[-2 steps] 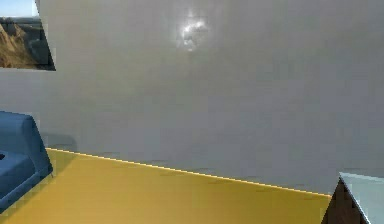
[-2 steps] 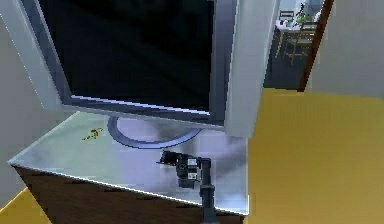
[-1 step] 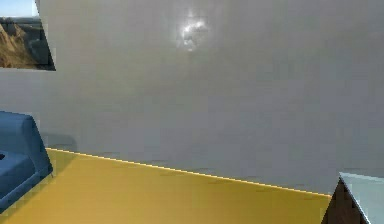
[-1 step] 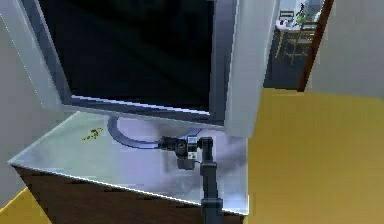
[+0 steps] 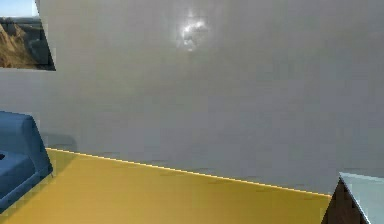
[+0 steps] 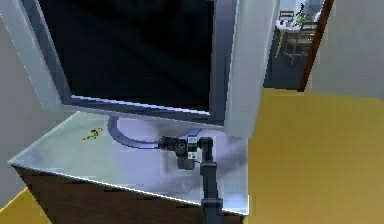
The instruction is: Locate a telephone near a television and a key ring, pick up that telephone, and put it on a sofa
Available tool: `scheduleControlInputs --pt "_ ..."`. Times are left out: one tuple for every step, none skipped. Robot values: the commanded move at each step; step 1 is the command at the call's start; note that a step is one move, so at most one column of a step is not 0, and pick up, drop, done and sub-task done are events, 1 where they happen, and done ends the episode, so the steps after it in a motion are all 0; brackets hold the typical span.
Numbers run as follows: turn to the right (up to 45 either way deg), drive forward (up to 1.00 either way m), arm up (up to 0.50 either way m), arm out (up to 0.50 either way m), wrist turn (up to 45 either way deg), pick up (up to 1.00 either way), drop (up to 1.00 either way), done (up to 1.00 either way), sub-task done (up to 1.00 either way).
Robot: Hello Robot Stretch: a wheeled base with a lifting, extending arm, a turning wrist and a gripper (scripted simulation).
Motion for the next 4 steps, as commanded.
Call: scheduleControlInputs --pt "0.0 0.00 0.00 0.00 -45.0 0.00 0.00 0.00 0.00" --pt "0.0 0.00 0.00 0.00 -45.0 0.00 0.00 0.00 0.00" --pt "0.0 0.00 0.00 0.00 -45.0 0.00 0.00 0.00 0.00" --pt "0.0 0.00 0.00 0.00 -45.0 0.00 0.00 0.00 0.00"
